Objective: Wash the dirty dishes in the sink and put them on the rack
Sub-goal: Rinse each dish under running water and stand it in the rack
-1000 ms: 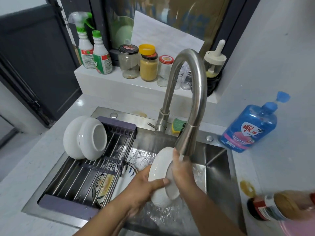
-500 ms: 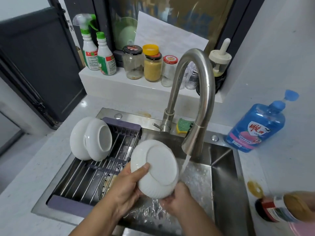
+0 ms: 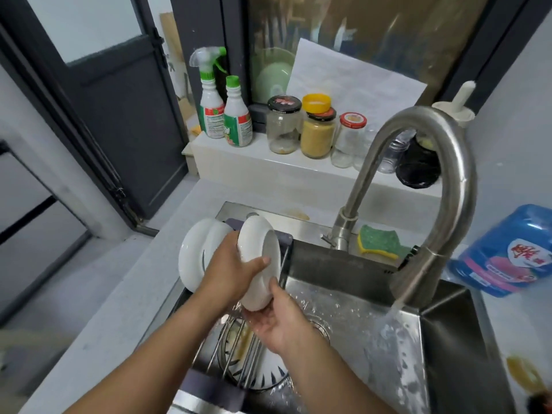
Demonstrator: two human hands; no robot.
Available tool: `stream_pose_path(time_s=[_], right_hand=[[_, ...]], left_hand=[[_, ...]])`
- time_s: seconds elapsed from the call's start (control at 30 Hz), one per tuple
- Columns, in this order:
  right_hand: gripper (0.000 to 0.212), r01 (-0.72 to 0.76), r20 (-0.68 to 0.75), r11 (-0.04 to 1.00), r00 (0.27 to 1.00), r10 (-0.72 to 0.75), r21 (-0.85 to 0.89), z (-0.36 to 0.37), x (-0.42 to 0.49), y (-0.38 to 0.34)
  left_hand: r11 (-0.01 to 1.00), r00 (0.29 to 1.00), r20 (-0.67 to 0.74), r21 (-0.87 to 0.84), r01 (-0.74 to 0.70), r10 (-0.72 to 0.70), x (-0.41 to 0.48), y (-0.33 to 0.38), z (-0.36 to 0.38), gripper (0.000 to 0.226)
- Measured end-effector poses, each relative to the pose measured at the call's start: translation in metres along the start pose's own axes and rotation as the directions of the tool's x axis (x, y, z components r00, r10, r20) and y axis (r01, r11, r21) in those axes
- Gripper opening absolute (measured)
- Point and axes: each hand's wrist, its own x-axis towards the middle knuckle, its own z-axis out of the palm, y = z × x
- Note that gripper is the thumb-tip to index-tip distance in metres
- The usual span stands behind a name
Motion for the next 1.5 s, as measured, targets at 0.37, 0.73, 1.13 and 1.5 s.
stream_pose_path(time_s=[0.37, 0.73, 1.13, 1.5], right_hand=[[0.045, -0.096, -0.157, 0.995, 0.983, 0.092, -0.017, 0.034, 0.077, 0.021], [0.049, -0.161, -0.202, 0.985, 0.969, 0.144, -0.066, 0.055, 0.103, 0.035], [0.037, -0.137, -0.068, 0.969, 0.986, 0.154, 0.207, 0.076, 0.103, 0.050], [0.039, -0.194, -0.077, 0.981, 0.978, 0.193, -0.002, 0.084, 0.095, 0.064]], left_hand=[[0.819, 0.994, -0.103, 0.572, 0.041, 0.022, 0.055, -0.046, -0.015, 0.059], [0.685, 0.991, -0.101, 0.729, 0.012, 0.091, 0.069, -0.055, -0.023, 0.066], [0.646, 0.984, -0.037, 0.759, -0.087, 0.176, 0.073, -0.065, -0.039, 0.071], [0.687, 0.981, 0.031, 0.709, -0.156, 0.191, 0.084, -0.077, -0.060, 0.067]])
